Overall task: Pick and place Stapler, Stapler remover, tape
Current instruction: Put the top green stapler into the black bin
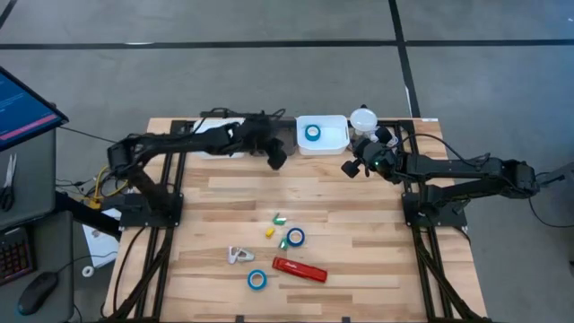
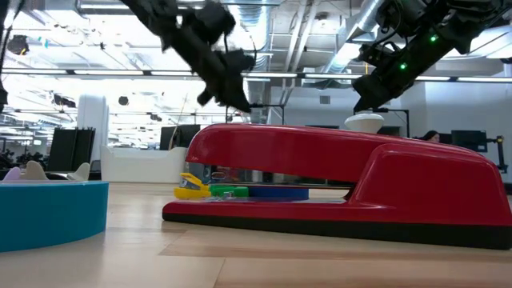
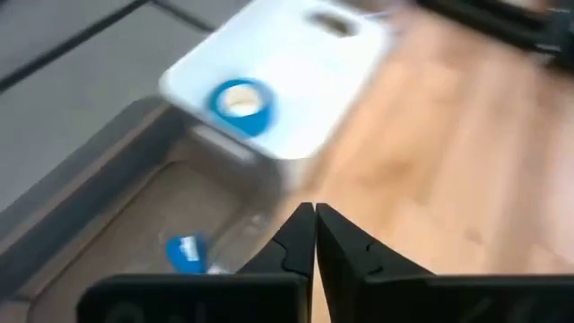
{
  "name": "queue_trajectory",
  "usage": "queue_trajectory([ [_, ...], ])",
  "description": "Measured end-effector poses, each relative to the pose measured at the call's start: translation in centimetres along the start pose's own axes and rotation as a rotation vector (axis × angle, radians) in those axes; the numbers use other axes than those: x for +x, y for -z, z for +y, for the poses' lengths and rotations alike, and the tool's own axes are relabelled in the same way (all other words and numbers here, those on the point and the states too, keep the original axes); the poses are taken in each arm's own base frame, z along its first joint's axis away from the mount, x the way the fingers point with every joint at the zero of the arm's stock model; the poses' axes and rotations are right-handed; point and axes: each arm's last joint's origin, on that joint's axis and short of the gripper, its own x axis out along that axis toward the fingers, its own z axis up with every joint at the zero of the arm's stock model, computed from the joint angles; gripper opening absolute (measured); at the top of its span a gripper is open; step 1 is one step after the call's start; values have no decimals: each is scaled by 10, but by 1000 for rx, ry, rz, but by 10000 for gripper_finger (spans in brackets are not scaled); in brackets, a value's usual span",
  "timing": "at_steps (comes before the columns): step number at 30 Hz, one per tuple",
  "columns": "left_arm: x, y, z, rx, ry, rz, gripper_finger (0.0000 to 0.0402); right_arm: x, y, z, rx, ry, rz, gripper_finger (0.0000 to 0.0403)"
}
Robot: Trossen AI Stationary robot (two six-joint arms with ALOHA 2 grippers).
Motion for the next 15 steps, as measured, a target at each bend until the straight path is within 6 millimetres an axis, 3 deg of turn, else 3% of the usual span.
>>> queue_trajectory([
  [7, -48, 15, -61, 228, 115, 64, 5, 0, 0, 0, 1, 0, 0, 0],
  [15, -73, 33, -115, 351, 264, 47, 44, 0, 1, 0, -3, -1, 6, 0],
])
